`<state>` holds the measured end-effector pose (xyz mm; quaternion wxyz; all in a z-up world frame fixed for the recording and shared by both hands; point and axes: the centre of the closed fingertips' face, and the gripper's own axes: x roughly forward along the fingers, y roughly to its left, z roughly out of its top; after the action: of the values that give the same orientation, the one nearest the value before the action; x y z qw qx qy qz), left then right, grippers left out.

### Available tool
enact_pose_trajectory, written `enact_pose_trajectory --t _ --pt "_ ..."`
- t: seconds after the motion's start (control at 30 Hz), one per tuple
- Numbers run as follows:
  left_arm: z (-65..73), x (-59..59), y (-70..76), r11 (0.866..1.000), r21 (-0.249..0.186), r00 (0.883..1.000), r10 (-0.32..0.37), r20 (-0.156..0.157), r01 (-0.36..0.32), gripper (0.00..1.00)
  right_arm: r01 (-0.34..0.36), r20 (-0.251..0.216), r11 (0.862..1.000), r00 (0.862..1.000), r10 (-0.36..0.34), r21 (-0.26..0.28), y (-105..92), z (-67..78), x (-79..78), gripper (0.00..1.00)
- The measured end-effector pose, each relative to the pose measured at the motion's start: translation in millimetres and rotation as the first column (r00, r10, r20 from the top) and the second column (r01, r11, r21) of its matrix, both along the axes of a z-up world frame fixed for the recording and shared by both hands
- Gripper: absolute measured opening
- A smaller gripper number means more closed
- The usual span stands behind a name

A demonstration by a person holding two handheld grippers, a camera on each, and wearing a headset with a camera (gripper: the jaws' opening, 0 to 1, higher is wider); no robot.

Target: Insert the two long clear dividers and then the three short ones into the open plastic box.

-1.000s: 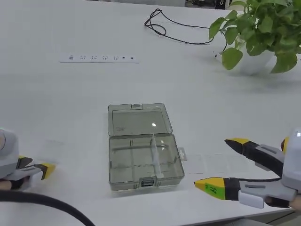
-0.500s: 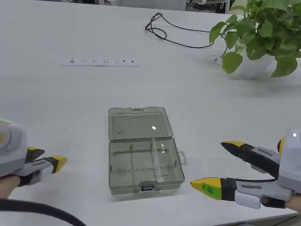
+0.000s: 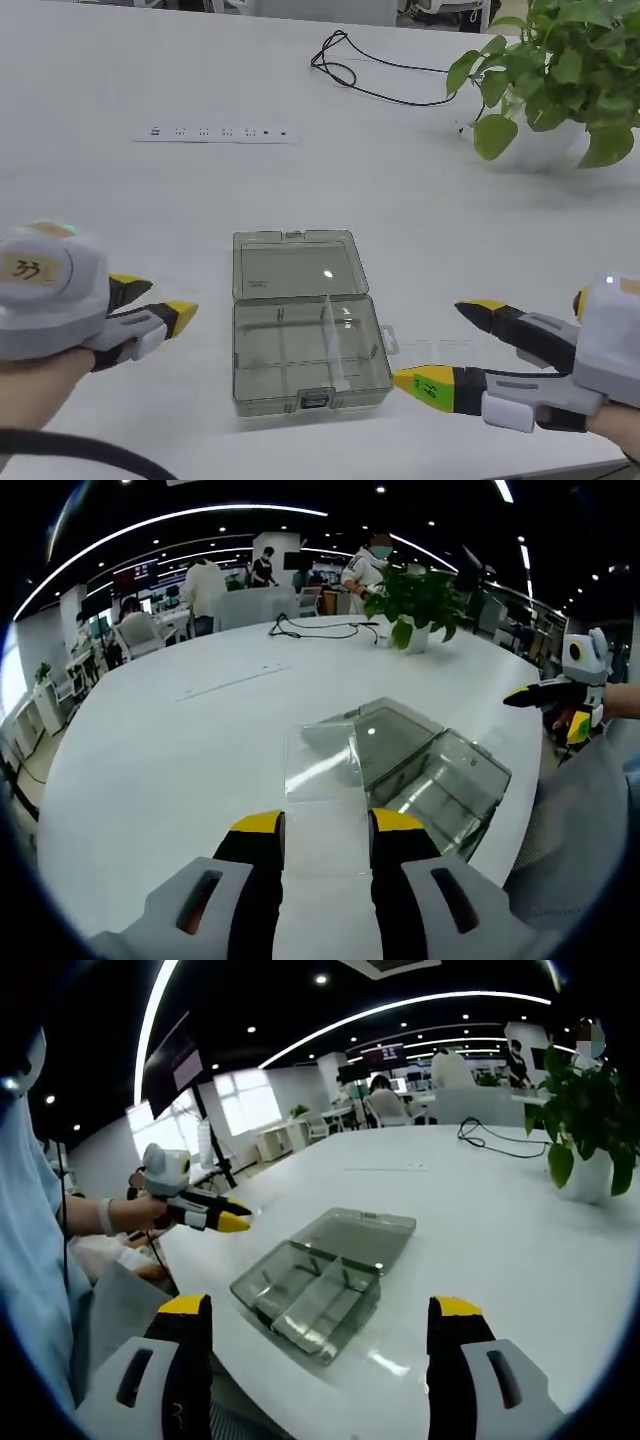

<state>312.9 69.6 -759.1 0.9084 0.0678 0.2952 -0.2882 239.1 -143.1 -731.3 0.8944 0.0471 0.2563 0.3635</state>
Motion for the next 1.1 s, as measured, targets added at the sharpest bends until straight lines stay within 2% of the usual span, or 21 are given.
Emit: enact_pose_trajectory --t 0.07,0.23,0.5,0.77,0.93,1.1 --pt "2.8 -1.0 -7.7 1.000 -0.017 1.000 -0.015 0.012 0.015 0.31 0.003 -0.003 1.000 1.000 -0.003 -0.001 -2.6 -2.7 2.6 0.88" --pt "6.8 -3.7 -21.2 0.999 -0.022 0.999 -0.037 0.034 0.038 0.31 0.016 -0.008 1.000 1.000 -0.016 0.012 1.8 -1.8 5.6 0.87" --pt "21.7 -6.8 -49.1 0.995 -0.052 0.992 -0.082 0.101 0.087 0.31 0.055 -0.022 0.995 0.998 -0.053 0.088 12.7 5.9 16.2 0.84" --pt "29.9 -12.5 -72.3 0.990 -0.073 0.986 -0.111 0.128 0.121 0.31 0.084 -0.034 0.985 0.996 -0.079 0.149 24.2 9.7 29.5 0.80" --pt "31.1 -17.6 -84.4 0.987 -0.087 0.983 -0.124 0.137 0.137 0.31 0.106 -0.057 0.972 0.994 -0.096 0.208 32.9 10.6 36.9 0.77" --pt "33.3 -22.4 -96.3 0.983 -0.098 0.978 -0.141 0.152 0.157 0.31 0.133 -0.091 0.953 0.990 -0.112 0.271 42.5 13.1 42.4 0.71"
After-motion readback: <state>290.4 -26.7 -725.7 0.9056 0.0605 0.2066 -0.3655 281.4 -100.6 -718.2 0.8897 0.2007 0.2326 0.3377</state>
